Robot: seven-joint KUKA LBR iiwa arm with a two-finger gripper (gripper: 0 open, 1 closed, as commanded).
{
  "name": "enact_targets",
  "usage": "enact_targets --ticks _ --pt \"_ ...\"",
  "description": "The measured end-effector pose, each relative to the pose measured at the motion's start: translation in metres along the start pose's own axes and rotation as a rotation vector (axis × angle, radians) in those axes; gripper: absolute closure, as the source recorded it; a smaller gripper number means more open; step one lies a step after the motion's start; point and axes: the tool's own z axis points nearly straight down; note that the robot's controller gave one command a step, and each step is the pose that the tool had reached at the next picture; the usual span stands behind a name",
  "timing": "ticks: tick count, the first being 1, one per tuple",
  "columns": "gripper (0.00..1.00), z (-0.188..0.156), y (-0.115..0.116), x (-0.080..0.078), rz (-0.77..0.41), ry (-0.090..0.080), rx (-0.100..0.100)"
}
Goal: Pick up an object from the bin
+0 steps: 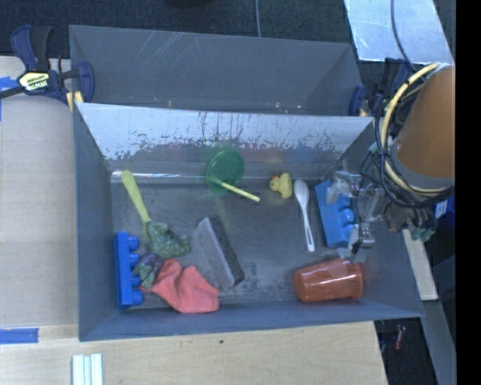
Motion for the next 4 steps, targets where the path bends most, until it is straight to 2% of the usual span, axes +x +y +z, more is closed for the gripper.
enact_targets --ticks 1,2,3,4 --pt "0.00 -0.005 0.000 -0.002 -0.003 -0.009 0.001" --pt "0.00 0.075 -0.024 0.004 -0.132 -0.013 0.003" --pt "0.00 0.165 -0.040 0.009 -0.497 -0.018 -0.001" --pt "0.00 0.118 -0.012 0.016 -0.502 -0.016 0.007"
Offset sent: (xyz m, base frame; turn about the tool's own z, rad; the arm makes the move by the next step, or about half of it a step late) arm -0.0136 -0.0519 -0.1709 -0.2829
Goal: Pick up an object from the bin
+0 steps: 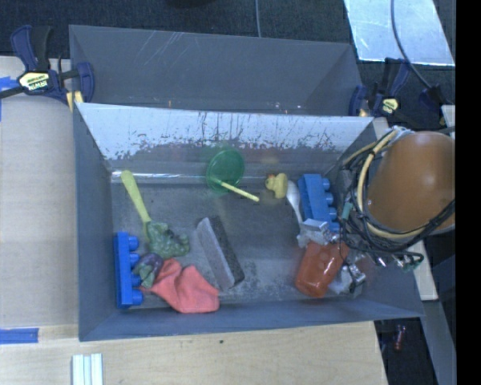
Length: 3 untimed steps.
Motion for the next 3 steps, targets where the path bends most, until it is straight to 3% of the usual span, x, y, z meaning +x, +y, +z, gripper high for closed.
enact_targets --ticks 1,2,3 --pt "0.00 0.043 0.011 -0.008 0.324 -0.008 0.003" --pt "1.00 0.053 -0.010 -0.005 -0.109 -0.013 0.009" --pt "1.00 0.053 -0.010 -0.005 -0.110 -0.013 0.009"
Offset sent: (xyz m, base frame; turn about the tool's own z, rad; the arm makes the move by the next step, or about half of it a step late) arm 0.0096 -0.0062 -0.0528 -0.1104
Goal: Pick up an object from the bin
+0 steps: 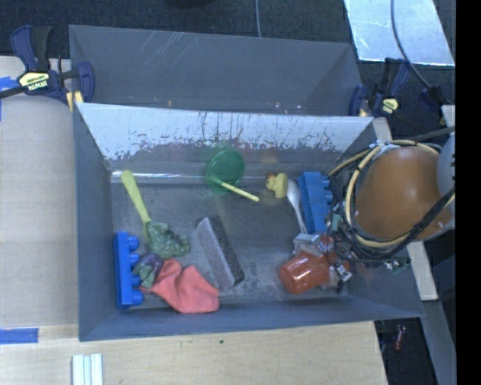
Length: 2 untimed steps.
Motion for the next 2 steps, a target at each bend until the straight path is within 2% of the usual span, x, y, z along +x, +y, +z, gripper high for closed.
enact_targets --ticks 1,2 --pt "1.00 -0.042 0.001 0.000 0.002 0.003 -0.005" --pt "1.00 -0.062 -0.001 -0.001 0.004 0.000 -0.001"
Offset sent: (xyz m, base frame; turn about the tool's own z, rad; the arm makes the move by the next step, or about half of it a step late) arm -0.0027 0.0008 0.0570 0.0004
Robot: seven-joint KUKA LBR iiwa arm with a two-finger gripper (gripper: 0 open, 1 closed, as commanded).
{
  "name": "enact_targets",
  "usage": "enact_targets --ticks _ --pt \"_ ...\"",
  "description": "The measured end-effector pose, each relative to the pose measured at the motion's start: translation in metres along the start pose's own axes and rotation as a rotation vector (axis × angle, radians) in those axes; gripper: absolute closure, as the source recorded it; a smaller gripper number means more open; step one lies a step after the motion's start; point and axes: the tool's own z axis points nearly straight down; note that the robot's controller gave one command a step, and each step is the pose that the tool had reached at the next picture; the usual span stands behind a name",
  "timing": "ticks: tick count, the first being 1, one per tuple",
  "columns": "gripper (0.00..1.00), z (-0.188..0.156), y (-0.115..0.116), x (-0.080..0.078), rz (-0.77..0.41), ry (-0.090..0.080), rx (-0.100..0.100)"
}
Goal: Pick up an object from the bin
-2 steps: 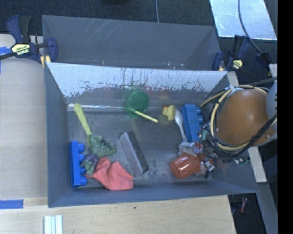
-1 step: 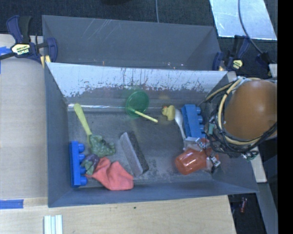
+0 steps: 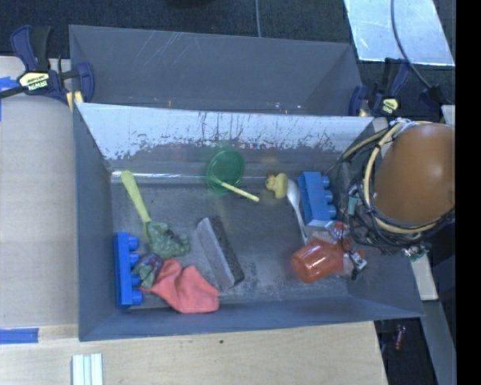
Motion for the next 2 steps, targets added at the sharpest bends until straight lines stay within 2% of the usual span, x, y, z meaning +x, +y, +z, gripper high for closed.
enact_targets --ticks 2 --pt "1.00 -0.074 0.000 -0.001 0.003 0.004 -0.006"
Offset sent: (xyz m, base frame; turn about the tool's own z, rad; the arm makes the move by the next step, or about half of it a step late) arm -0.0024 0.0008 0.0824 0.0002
